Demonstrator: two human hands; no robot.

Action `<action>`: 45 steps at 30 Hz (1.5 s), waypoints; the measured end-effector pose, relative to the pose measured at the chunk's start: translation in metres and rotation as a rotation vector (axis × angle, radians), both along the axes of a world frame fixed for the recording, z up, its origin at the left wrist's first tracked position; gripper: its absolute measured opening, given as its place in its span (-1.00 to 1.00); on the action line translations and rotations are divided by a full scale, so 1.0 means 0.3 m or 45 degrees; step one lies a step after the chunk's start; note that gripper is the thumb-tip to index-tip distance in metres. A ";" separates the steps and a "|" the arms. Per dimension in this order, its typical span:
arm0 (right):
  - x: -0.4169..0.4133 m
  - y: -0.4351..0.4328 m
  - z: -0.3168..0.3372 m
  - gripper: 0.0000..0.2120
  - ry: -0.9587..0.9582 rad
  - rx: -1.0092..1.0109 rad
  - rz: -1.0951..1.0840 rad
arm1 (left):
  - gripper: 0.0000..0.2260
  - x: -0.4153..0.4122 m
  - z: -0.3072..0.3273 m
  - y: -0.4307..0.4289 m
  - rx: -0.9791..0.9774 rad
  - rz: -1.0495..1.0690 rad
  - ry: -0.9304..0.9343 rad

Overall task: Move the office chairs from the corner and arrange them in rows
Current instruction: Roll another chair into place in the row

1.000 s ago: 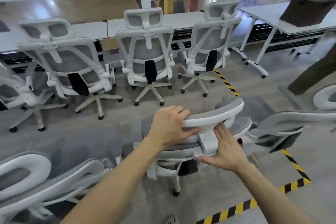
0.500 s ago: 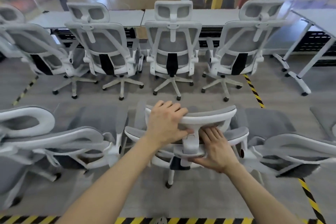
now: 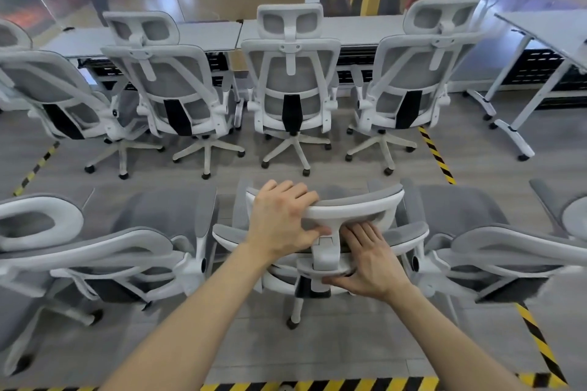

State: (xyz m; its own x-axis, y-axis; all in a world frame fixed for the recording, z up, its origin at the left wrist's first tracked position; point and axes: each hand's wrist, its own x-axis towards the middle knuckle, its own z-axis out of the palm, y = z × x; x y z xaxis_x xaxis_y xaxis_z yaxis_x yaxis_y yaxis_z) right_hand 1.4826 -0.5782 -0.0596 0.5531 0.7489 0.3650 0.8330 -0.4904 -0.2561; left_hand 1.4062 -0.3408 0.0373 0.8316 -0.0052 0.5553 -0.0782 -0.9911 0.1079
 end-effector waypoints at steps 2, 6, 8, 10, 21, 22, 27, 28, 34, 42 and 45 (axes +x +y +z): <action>-0.007 -0.007 -0.001 0.01 -0.006 -0.002 0.003 | -0.46 -0.010 0.001 -0.011 -0.002 0.005 0.009; -0.021 -0.012 0.003 0.00 -0.010 0.006 0.029 | -0.47 -0.038 0.000 -0.022 0.006 0.013 0.012; -0.025 -0.013 0.005 0.00 -0.012 -0.002 0.042 | -0.48 -0.045 0.003 -0.024 0.008 0.023 0.018; -0.030 -0.012 0.007 0.00 -0.013 -0.008 0.050 | -0.48 -0.052 0.005 -0.025 0.011 0.035 0.022; -0.063 -0.007 0.015 0.02 -0.006 -0.021 0.038 | -0.47 -0.073 0.002 -0.011 0.009 0.037 0.019; -0.061 -0.009 0.014 0.02 -0.005 -0.026 0.032 | -0.47 -0.072 0.001 -0.013 0.005 0.039 0.020; -0.046 -0.015 0.015 0.04 0.006 -0.074 0.019 | -0.47 -0.065 -0.004 -0.024 -0.024 0.056 0.015; -0.042 -0.016 0.017 0.04 0.010 -0.086 0.017 | -0.47 -0.063 -0.003 -0.028 -0.026 0.058 0.020; -0.043 -0.020 0.031 0.05 0.049 -0.132 -0.001 | -0.46 -0.068 0.006 -0.033 0.002 0.062 0.054; -0.112 -0.053 0.084 -0.28 -0.010 0.185 -0.068 | -0.30 -0.084 0.040 -0.013 -0.036 -0.022 0.174; -0.178 -0.047 0.157 -0.73 -0.268 0.475 -0.138 | -0.38 -0.136 0.076 0.030 -0.174 -0.007 0.084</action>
